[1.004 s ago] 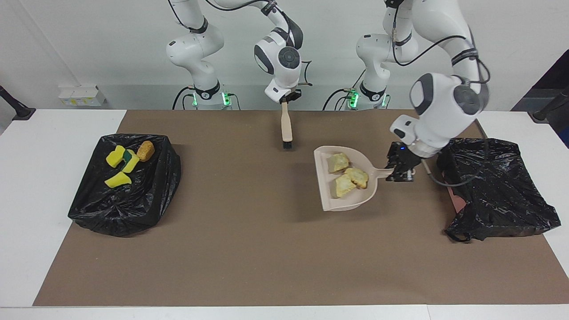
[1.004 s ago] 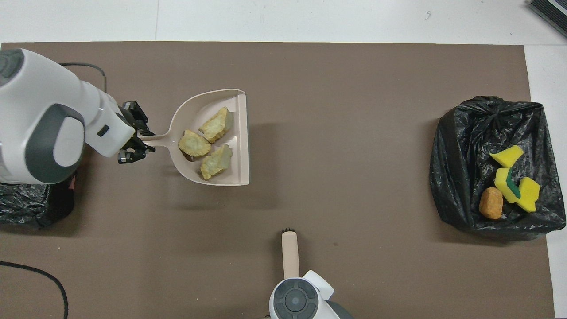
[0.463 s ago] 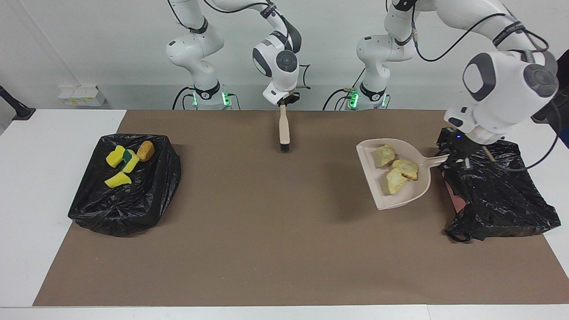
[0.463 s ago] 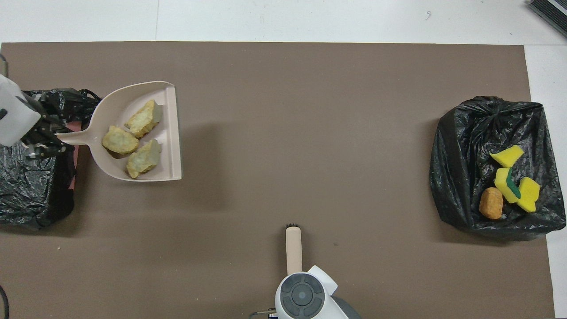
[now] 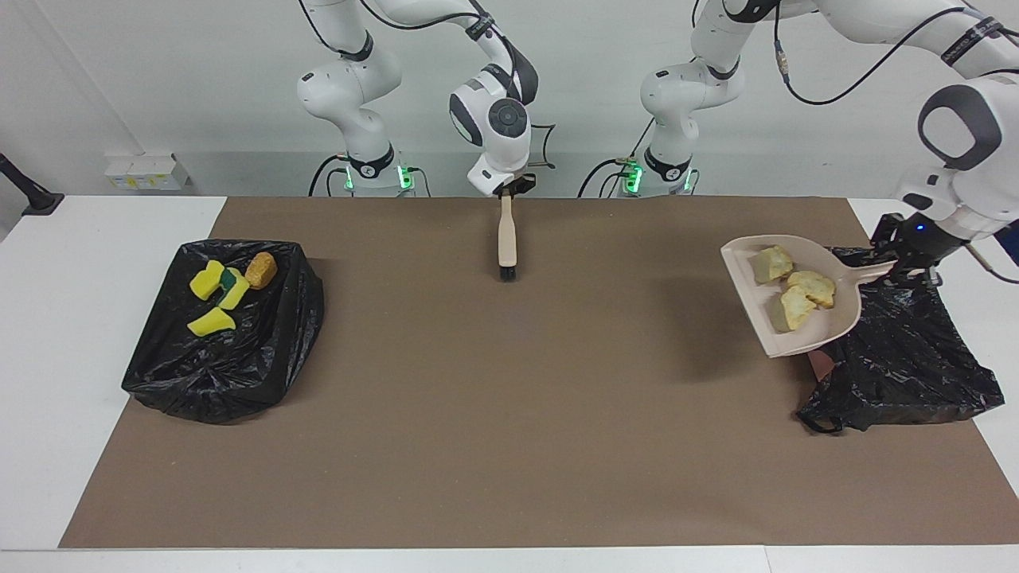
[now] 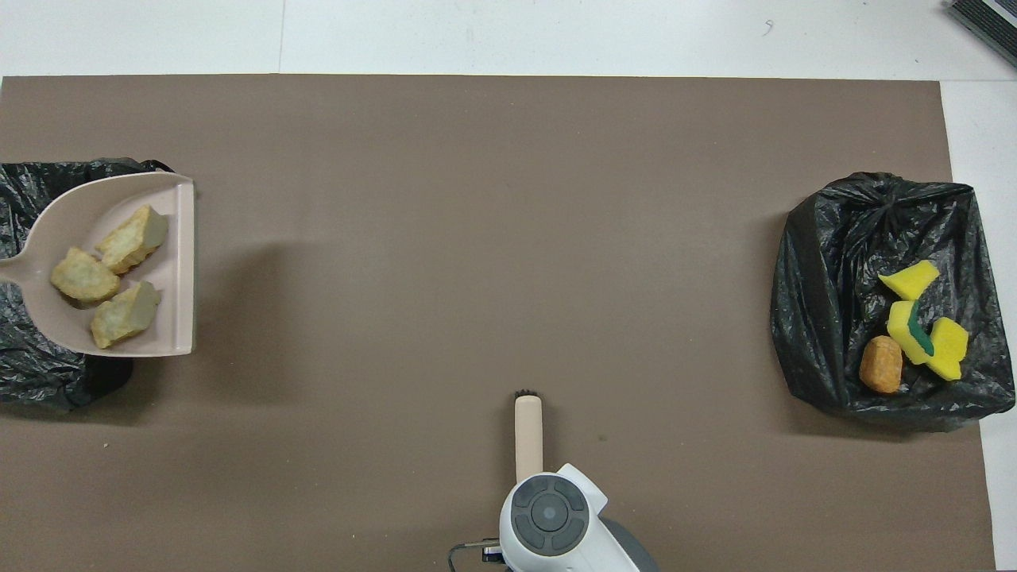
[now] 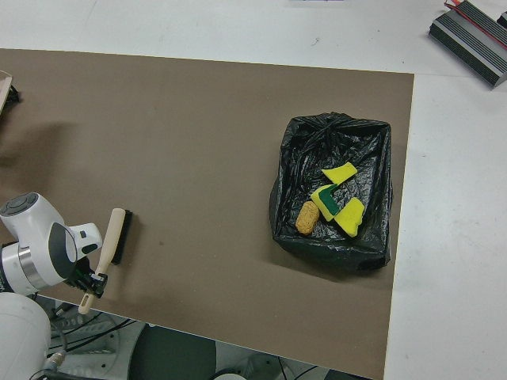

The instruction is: Sweep and dump trash in bin

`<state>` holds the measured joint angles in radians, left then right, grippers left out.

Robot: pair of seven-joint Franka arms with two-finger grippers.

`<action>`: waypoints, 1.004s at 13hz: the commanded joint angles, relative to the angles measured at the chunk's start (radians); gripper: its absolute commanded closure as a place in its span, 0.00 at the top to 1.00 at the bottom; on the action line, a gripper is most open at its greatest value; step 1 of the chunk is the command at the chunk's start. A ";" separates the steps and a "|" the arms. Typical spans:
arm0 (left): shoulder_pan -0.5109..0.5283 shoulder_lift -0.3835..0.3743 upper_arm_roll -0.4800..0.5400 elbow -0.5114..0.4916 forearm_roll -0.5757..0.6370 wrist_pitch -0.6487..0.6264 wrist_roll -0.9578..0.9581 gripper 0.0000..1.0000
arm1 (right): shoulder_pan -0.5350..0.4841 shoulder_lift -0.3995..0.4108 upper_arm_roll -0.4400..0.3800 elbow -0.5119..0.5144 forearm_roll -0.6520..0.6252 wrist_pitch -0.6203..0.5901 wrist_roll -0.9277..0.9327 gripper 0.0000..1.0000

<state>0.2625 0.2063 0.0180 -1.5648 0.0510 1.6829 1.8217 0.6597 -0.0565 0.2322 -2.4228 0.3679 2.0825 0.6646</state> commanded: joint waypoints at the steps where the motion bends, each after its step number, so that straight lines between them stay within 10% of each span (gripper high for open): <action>1: 0.070 0.001 -0.013 0.015 0.088 0.055 0.066 0.00 | -0.012 0.011 0.004 0.030 -0.021 0.004 -0.025 1.00; 13: 0.011 -0.016 -0.007 -0.024 0.802 0.239 -0.222 0.00 | -0.377 -0.146 -0.005 0.215 -0.202 -0.071 -0.066 1.00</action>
<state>0.3072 0.2120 -0.0037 -1.5677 0.7898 1.9270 1.6391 0.3506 -0.1729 0.2203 -2.2309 0.2029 2.0541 0.6493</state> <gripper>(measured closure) 0.687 0.000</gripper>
